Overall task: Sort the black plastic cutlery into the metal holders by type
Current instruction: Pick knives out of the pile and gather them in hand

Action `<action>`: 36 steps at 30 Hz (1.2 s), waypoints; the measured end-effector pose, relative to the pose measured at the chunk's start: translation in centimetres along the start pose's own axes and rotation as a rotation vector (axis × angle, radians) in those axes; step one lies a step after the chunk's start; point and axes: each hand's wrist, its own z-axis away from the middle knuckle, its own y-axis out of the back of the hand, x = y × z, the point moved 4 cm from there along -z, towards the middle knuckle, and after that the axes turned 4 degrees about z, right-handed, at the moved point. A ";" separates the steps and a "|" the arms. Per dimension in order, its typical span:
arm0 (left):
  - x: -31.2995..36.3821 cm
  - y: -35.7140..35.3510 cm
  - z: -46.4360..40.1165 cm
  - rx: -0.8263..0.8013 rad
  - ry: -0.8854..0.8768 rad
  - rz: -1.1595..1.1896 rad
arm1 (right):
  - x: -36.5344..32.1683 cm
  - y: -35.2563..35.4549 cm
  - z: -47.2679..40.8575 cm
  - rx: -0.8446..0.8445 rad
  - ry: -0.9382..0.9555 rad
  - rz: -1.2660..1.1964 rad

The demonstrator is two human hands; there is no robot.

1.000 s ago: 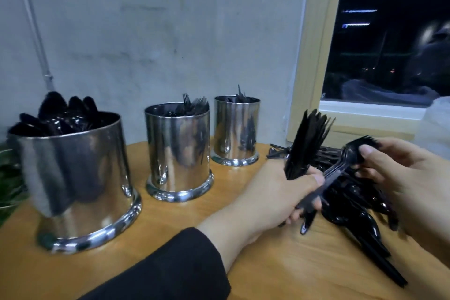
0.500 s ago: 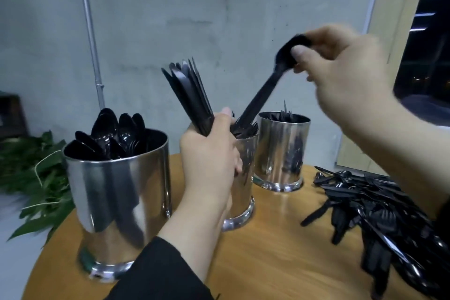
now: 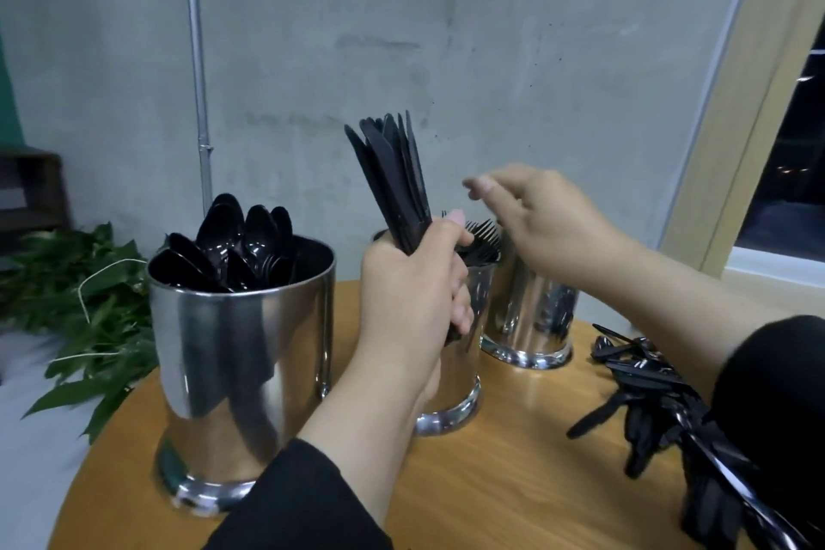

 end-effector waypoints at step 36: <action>-12.1 -10.5 -4.2 -0.127 -0.267 -1.086 | 14.3 6.7 -5.0 0.375 -0.371 -0.233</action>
